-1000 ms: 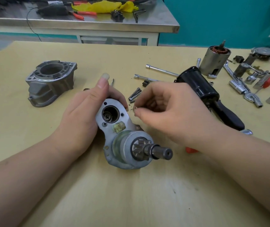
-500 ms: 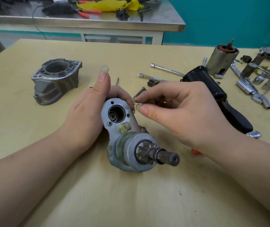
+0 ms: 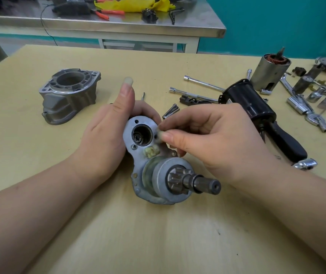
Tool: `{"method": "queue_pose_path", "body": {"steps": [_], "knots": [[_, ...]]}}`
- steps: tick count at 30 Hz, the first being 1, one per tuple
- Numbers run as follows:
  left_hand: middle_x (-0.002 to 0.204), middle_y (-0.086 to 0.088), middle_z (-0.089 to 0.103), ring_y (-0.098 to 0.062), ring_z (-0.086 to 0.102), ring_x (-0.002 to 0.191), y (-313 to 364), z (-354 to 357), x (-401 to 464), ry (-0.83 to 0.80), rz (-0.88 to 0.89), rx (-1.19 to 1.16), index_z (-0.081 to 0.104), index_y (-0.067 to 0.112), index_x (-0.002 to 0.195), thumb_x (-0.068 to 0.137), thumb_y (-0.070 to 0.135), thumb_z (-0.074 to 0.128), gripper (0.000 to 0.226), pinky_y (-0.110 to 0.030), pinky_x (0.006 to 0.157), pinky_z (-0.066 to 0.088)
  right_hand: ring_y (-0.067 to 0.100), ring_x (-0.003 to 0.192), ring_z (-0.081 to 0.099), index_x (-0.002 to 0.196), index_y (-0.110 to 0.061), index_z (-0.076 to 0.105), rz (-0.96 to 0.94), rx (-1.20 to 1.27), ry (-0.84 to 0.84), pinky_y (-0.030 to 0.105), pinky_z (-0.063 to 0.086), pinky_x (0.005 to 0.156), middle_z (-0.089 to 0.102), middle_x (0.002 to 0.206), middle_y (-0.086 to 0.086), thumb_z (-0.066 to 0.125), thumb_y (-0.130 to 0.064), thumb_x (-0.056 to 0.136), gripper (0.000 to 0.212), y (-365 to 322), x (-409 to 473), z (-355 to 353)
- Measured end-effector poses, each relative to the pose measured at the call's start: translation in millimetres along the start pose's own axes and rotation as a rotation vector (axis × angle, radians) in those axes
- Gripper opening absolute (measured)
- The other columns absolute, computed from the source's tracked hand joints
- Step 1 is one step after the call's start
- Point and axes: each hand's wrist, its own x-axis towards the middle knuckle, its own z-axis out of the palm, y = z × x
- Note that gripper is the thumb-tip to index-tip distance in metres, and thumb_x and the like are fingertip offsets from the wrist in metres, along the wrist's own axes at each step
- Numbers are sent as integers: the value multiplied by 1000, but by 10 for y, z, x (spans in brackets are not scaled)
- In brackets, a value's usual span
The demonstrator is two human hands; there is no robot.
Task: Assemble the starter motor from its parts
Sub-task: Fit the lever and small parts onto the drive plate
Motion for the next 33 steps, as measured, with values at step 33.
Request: {"method": "queue_pose_path", "body": {"steps": [33], "knots": [[70, -12, 72, -21, 66, 64, 41, 38, -22, 14, 42, -28, 78, 19, 78, 102, 68, 25, 76, -25, 58, 52, 18, 62, 68, 82, -16, 71, 383, 277, 73, 33, 56, 60, 74, 72, 7, 84, -9, 85, 15, -36, -28, 232]]}}
